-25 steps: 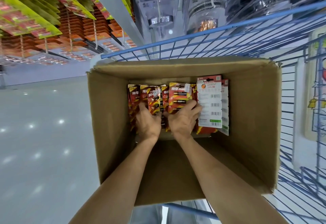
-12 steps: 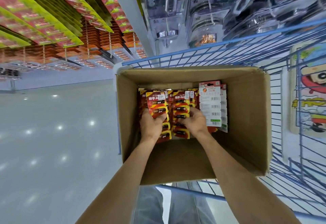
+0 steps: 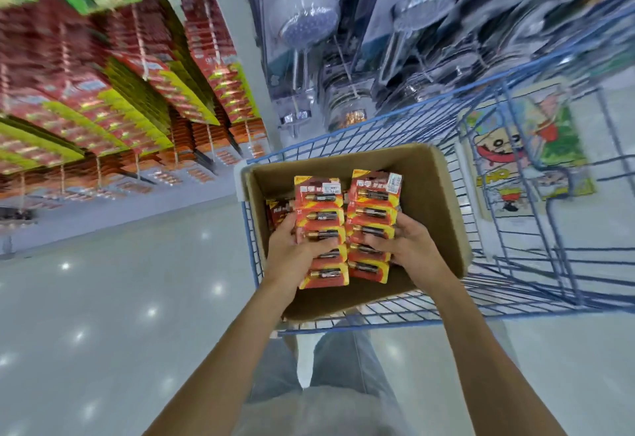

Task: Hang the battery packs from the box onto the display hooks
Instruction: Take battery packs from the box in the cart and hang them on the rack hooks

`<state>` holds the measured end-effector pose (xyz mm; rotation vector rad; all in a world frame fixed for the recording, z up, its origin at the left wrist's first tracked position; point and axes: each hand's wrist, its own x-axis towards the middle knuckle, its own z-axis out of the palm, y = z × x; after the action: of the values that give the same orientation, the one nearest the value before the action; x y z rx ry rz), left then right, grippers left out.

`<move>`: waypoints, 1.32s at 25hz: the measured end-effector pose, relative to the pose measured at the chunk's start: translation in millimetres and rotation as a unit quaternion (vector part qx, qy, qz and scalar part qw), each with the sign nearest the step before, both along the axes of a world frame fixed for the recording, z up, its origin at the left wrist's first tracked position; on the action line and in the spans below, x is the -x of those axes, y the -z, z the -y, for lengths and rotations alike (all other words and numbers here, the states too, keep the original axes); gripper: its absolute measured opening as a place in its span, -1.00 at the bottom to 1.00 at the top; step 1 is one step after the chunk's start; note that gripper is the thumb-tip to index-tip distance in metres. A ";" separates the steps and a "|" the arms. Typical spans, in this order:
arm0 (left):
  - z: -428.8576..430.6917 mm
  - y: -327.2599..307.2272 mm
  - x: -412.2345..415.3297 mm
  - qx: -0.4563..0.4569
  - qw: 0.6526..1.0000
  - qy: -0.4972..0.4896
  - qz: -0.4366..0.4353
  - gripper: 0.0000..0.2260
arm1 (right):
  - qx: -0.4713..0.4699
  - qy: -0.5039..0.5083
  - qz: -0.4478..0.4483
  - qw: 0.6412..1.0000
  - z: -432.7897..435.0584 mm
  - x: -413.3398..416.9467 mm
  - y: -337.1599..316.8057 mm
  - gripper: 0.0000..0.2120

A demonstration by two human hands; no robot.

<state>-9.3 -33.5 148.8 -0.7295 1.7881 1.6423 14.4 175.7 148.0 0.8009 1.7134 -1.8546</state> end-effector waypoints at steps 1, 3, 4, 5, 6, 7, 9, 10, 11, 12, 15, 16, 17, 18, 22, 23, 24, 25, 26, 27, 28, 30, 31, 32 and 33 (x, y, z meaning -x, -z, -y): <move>4.7 -13.6 0.0 -0.007 1.000 0.008 -0.012 -0.52 | 0.013 0.005 -0.008 1.000 2.9 -5.0 -13.7 -0.60; 15.2 -43.8 -1.3 -0.026 0.999 0.017 -0.036 -0.51 | 0.038 0.022 -0.028 0.999 9.3 -14.3 -39.8 -0.65; 21.0 -59.6 -2.5 -0.040 0.998 0.015 -0.045 -0.52 | 0.047 0.031 -0.039 0.998 13.6 -17.9 -54.6 -0.67; 26.3 -73.7 -4.5 -0.059 0.997 0.010 -0.051 -0.53 | 0.053 0.037 -0.049 0.997 17.7 -20.3 -68.1 -0.68; 30.7 -86.2 -6.6 -0.075 0.996 0.007 -0.057 -0.52 | 0.058 0.041 -0.063 0.995 21.4 -21.2 -81.0 -0.68; 35.0 -97.9 -9.5 -0.086 0.994 0.005 -0.066 -0.53 | 0.062 0.044 -0.079 0.994 25.0 -21.1 -93.9 -0.68; 43.2 -118.4 -17.0 -0.101 0.990 -0.001 -0.094 -0.56 | 0.073 0.037 -0.109 0.991 32.5 -18.8 -118.0 -0.68; 46.8 -128.1 -21.4 -0.107 0.988 -0.006 -0.111 -0.57 | 0.074 0.030 -0.120 0.990 35.8 -18.1 -129.3 -0.68; 49.8 -136.7 -25.1 -0.113 0.985 -0.012 -0.128 -0.58 | 0.072 0.019 -0.130 0.989 38.3 -15.8 -139.7 -0.69; 52.2 -144.8 -29.3 -0.119 0.982 -0.021 -0.144 -0.59 | 0.069 0.005 -0.141 0.988 41.0 -12.8 -149.9 -0.70; 66.2 -168.7 -42.9 -0.121 0.973 -0.067 -0.182 -0.58 | 0.072 -0.048 -0.180 0.980 58.6 -4.5 -174.7 -0.69; 72.0 -176.5 -47.1 -0.122 0.970 -0.081 -0.195 -0.57 | 0.076 -0.065 -0.192 0.976 66.1 -2.3 -180.4 -0.68; 79.5 -183.8 -51.3 -0.121 0.966 -0.096 -0.208 -0.57 | 0.082 -0.080 -0.203 0.972 75.1 0.1 -185.8 -0.67; 87.6 -190.7 -55.1 -0.117 0.962 -0.110 -0.220 -0.57 | 0.089 -0.092 -0.211 0.969 85.5 1.9 -191.7 -0.67; 139.8 -222.0 -66.4 -0.089 0.947 -0.178 -0.253 -0.53 | 0.111 -0.145 -0.233 0.955 143.0 11.3 -217.8 -0.67; 154.7 -227.5 -68.5 -0.085 0.943 -0.191 -0.260 -0.52 | 0.120 -0.158 -0.237 0.951 157.9 12.3 -222.8 -0.65; 172.2 -233.4 -71.3 -0.080 0.938 -0.205 -0.268 -0.52 | 0.126 -0.171 -0.241 0.947 176.1 14.2 -227.9 -0.64; 189.2 -238.0 -72.7 -0.073 0.934 -0.218 -0.275 -0.52 | 0.131 -0.179 -0.245 0.944 193.9 17.1 -232.0 -0.63; 206.1 -242.3 -73.9 -0.067 0.930 -0.230 -0.279 -0.51 | 0.132 -0.184 -0.250 0.941 211.9 19.8 -235.2 -0.62; 223.9 -246.6 -74.4 -0.063 0.926 -0.241 -0.282 -0.50 | 0.133 -0.185 -0.256 0.939 231.5 23.0 -237.5 -0.62; 241.6 -250.0 -74.7 -0.061 0.923 -0.249 -0.286 -0.50 | 0.133 -0.184 -0.263 0.938 251.7 25.3 -239.5 -0.63; 282.6 -257.2 -75.2 -0.060 0.917 -0.260 -0.297 -0.53 | 0.135 -0.182 -0.271 0.935 296.8 29.0 -243.0 -0.64; 303.4 -261.6 -75.3 -0.059 0.914 -0.264 -0.303 -0.55 | 0.136 -0.182 -0.274 0.935 319.1 30.3 -245.5 -0.64; 325.4 -266.1 -75.3 -0.059 0.911 -0.269 -0.309 -0.56 | 0.135 -0.183 -0.275 0.934 342.2 31.1 -249.3 -0.64; 346.9 -270.5 -75.7 -0.057 0.908 -0.272 -0.313 -0.57 | 0.134 -0.184 -0.278 0.933 363.8 31.8 -253.5 -0.63</move>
<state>66.4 -380.4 419.3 -0.7405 1.9872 2.5626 -17.4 -188.0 401.5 -0.1751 1.7059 -2.0903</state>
